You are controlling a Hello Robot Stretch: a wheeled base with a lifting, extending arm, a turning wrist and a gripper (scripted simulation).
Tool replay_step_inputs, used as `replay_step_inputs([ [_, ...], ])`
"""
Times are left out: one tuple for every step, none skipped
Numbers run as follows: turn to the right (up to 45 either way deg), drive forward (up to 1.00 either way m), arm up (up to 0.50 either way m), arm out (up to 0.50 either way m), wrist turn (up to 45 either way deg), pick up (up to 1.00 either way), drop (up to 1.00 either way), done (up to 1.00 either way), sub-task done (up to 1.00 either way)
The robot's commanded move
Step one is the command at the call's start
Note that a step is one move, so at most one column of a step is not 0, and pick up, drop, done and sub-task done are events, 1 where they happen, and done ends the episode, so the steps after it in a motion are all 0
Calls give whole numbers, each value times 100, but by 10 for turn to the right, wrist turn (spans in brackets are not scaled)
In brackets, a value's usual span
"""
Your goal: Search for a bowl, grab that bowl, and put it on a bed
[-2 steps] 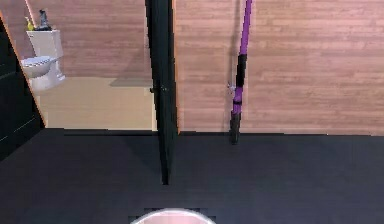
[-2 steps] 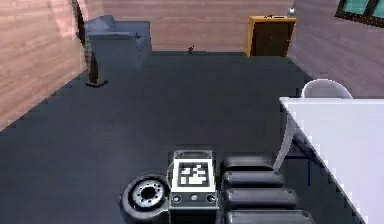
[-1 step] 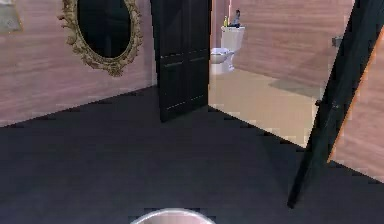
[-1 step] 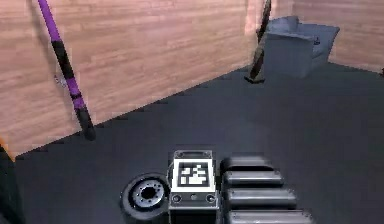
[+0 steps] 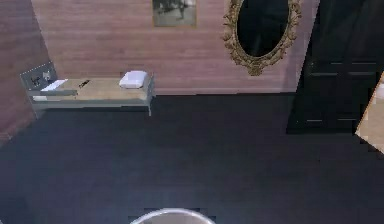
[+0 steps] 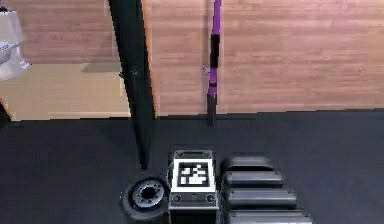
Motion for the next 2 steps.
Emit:
replay_step_inputs([
  [0, 60, 0, 0, 0, 0, 0, 0, 0],
  [-450, 0, 0, 0, 0, 0, 0, 0, 0],
])
